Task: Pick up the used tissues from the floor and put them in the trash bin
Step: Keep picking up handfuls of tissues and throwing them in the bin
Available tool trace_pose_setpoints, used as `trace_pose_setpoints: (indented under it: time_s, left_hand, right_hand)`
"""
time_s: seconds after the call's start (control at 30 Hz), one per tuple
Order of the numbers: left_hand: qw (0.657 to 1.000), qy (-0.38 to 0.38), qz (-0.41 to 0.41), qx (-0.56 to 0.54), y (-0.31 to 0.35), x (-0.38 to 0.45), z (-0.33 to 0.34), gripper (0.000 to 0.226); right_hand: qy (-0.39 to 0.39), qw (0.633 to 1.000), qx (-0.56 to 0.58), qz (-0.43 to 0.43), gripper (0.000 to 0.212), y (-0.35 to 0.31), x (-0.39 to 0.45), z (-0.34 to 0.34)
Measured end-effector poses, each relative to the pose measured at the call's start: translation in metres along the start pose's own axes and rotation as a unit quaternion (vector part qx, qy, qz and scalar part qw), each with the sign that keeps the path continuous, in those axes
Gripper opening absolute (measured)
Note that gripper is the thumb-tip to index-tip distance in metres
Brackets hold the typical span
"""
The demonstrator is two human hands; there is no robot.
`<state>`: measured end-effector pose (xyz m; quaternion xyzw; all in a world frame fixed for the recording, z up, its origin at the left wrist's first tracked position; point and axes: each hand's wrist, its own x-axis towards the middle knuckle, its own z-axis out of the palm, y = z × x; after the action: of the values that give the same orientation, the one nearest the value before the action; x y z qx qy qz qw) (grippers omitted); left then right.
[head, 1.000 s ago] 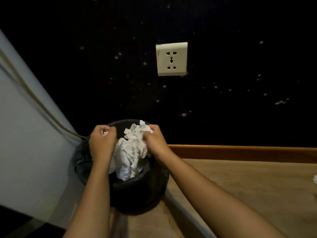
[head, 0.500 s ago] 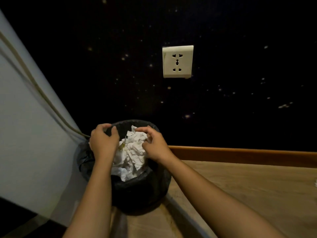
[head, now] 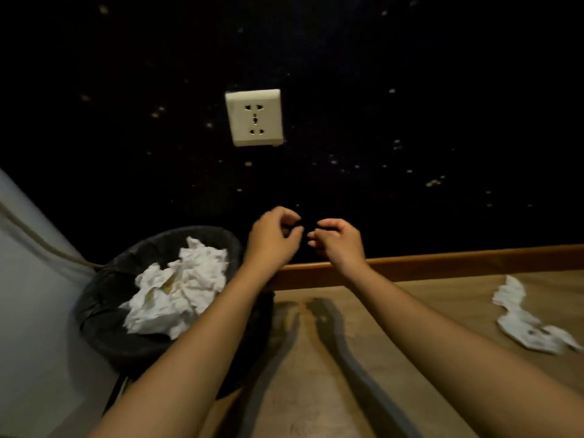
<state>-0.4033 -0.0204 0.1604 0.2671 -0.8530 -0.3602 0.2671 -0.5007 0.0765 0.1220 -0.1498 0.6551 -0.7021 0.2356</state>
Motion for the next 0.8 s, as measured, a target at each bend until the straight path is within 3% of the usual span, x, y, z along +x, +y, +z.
trace_pose_setpoints:
  time_s: [0.07, 0.13, 0.23, 0.33, 0.53, 0.63, 0.8]
  left_hand:
    - [0.966, -0.143, -0.152, -0.151, 0.032, -0.004, 0.045, 0.01]
    - [0.941, -0.209, -0.213, -0.159, 0.053, -0.01, 0.083, 0.014]
    - [0.955, -0.281, -0.085, 0.035, 0.076, -0.012, 0.127, 0.02]
    - [0.925, -0.361, 0.028, 0.113, 0.116, -0.017, 0.167, 0.007]
    - [0.878, -0.43, 0.186, 0.099, 0.194, -0.064, 0.264, 0.003]
    - [0.871, -0.435, 0.221, 0.054, 0.207, -0.105, 0.317, 0.01]
    - [0.838, -0.497, 0.224, 0.016, 0.208, -0.189, 0.387, 0.009]
  right_hand:
    - [0.025, 0.998, -0.054, -0.032, 0.01, -0.007, 0.0, -0.045]
    - [0.058, 0.99, -0.118, -0.053, 0.006, -0.016, -0.004, -0.096]
    - [0.121, 0.968, -0.209, -0.071, 0.014, -0.028, -0.016, -0.178]
    - [0.156, 0.941, -0.29, -0.079, 0.007, -0.03, -0.042, -0.258]
    - [0.214, 0.923, -0.318, -0.015, 0.019, -0.002, -0.12, -0.395]
    - [0.277, 0.913, -0.299, 0.015, 0.027, 0.019, -0.168, -0.448]
    - [0.452, 0.842, -0.277, 0.094, 0.04, 0.074, -0.267, -0.512]
